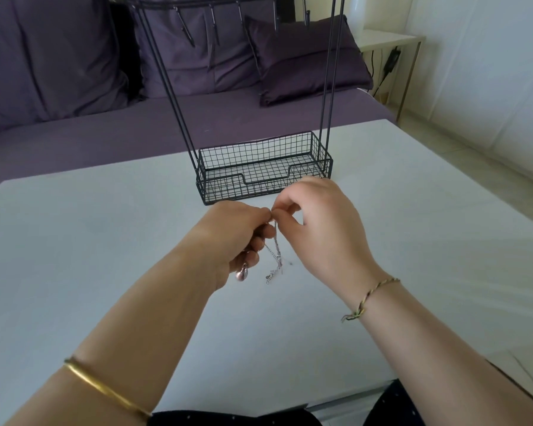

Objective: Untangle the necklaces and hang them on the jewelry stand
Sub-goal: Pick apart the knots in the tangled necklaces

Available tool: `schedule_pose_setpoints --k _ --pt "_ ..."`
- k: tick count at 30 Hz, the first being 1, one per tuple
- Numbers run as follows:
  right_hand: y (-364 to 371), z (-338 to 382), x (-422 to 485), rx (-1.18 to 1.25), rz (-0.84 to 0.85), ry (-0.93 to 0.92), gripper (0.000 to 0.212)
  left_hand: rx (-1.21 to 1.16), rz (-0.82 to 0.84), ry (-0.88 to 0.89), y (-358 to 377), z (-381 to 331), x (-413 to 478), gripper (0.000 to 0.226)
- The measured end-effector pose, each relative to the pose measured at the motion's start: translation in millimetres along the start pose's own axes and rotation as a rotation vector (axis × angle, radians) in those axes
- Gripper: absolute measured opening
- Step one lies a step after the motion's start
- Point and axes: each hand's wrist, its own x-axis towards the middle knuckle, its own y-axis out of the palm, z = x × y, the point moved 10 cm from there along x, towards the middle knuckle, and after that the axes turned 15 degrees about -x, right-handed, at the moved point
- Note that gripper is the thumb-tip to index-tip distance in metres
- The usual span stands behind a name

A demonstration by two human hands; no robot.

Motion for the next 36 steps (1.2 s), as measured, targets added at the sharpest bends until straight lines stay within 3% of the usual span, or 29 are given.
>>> schedule_pose_setpoints --k 5,8,12,16,20,30,33,36 --pt "4.5 -18.5 1.4 0.324 0.056 0.164 0.010 0.182 0.060 0.084 7.4 -7.5 -5.1 0.029" --pt "6.1 -20.4 1.4 0.371 0.086 0.185 0.011 0.260 0.082 0.122 12.6 -10.5 -7.3 0.028" --pt "15.2 -18.5 -0.8 0.460 0.175 0.218 0.013 0.225 0.077 0.113 10.8 -11.8 -8.4 0.025" --pt "24.1 -33.4 -4.2 0.636 0.201 0.402 0.015 0.146 0.153 0.065 16.0 -10.9 -11.4 0.025" --pt "29.7 -37.0 -7.3 0.755 0.228 0.472 0.018 0.231 0.220 0.024 21.3 -6.1 -14.3 0.027" --pt "22.1 -33.6 -4.4 0.666 0.174 0.406 0.017 0.466 0.111 0.060 10.6 -3.0 -8.2 0.010" --pt "31.5 -37.9 -9.4 0.847 0.237 0.537 0.017 0.498 0.061 0.059 4.0 -2.5 -4.4 0.009" --pt "42.1 -34.1 -12.9 1.129 0.323 0.640 0.022 0.300 -0.007 0.013 -3.9 -4.8 -3.0 0.009"
